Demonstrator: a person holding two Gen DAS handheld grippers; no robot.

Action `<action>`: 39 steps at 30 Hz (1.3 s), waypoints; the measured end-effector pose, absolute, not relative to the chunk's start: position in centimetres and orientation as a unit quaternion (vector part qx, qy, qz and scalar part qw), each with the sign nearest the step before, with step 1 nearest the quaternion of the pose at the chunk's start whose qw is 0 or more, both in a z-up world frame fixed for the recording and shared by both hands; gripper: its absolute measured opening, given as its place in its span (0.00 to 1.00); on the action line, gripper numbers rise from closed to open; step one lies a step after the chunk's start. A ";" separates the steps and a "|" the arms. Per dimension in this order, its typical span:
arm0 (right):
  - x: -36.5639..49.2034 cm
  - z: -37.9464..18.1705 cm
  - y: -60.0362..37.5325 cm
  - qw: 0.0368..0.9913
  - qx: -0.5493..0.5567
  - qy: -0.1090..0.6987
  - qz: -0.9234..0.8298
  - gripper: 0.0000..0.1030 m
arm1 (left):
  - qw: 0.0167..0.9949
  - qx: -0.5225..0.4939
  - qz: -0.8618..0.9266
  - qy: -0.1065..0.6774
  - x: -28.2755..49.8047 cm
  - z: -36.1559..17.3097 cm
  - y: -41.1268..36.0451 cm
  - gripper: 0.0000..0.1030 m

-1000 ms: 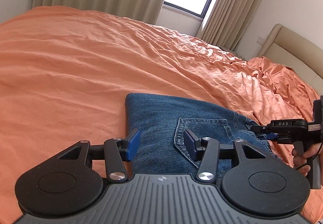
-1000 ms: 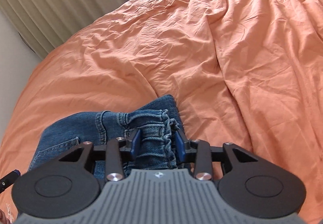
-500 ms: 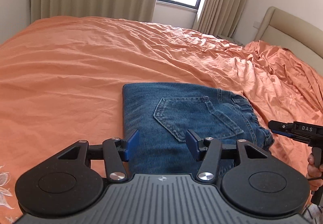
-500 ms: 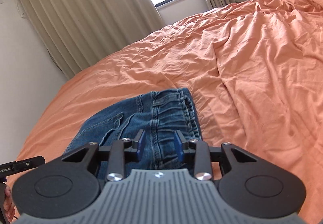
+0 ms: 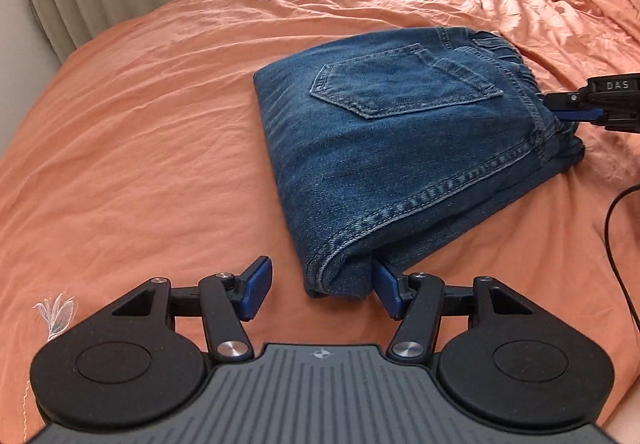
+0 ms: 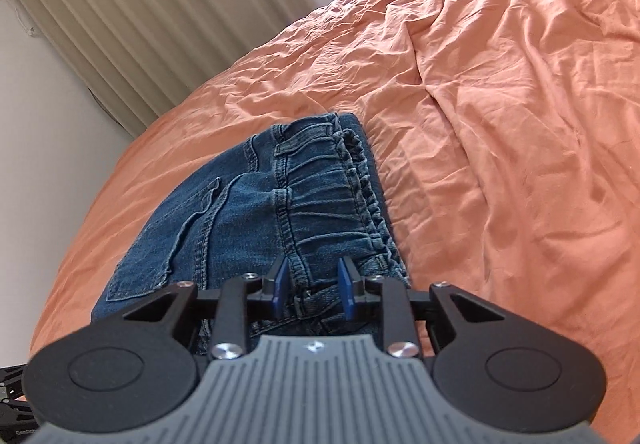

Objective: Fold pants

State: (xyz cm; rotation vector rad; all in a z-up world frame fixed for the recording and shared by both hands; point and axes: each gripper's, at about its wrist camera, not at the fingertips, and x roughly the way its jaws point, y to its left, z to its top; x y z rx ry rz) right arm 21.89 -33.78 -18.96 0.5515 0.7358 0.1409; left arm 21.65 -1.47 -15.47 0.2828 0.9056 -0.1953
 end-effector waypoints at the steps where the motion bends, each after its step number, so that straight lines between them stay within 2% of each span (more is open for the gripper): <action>1: 22.0 -19.0 -33.9 0.893 0.269 0.354 0.069 0.20 | 0.886 0.126 -0.091 0.436 22.0 -15.6 -1.5 0.65; 3: 22.0 -19.1 -34.1 0.891 0.278 0.353 0.071 0.20 | 0.889 0.106 -0.083 0.438 22.8 -16.0 -1.5 0.65; 4: 22.0 -19.2 -34.2 0.889 0.282 0.353 0.072 0.20 | 0.889 0.107 -0.075 0.439 23.1 -16.2 -1.6 0.60; 5: 22.0 -19.3 -34.2 0.889 0.284 0.353 0.073 0.20 | 0.888 0.114 -0.070 0.441 23.4 -16.3 -1.8 0.49; 6: 22.0 -19.3 -34.3 0.889 0.284 0.353 0.075 0.20 | 0.884 0.125 -0.073 0.445 23.6 -16.4 -2.1 0.42; 7: 21.9 -19.3 -34.3 0.889 0.283 0.353 0.076 0.20 | 0.879 0.138 -0.073 0.451 23.7 -16.3 -2.3 0.30; 8: 21.9 -19.3 -34.3 0.889 0.283 0.353 0.076 0.20 | 0.877 0.160 -0.066 0.449 23.4 -16.0 -2.6 0.24; 10: 21.8 -19.3 -34.4 0.888 0.283 0.354 0.076 0.20 | 0.877 0.193 -0.070 0.435 22.7 -14.5 -3.0 0.20; 11: 21.8 -19.3 -34.4 0.887 0.284 0.355 0.075 0.20 | 0.876 0.214 -0.069 0.427 22.3 -13.8 -3.2 0.15; 13: 22.0 -19.3 -34.3 0.886 0.285 0.357 0.075 0.20 | 0.869 0.259 -0.075 0.415 21.8 -13.1 -3.7 0.15; 17: 22.1 -19.4 -34.2 0.885 0.283 0.362 0.076 0.20 | 0.844 0.294 -0.085 0.440 21.6 -15.6 -4.1 0.13; 24: 22.2 -19.8 -33.9 0.886 0.272 0.368 0.078 0.20 | 0.835 0.245 -0.085 0.486 22.7 -19.5 -3.3 0.12; 39: 20.7 -19.7 -34.2 0.894 0.266 0.353 0.076 0.20 | 0.818 0.176 -0.087 0.540 20.9 -18.1 -1.1 0.16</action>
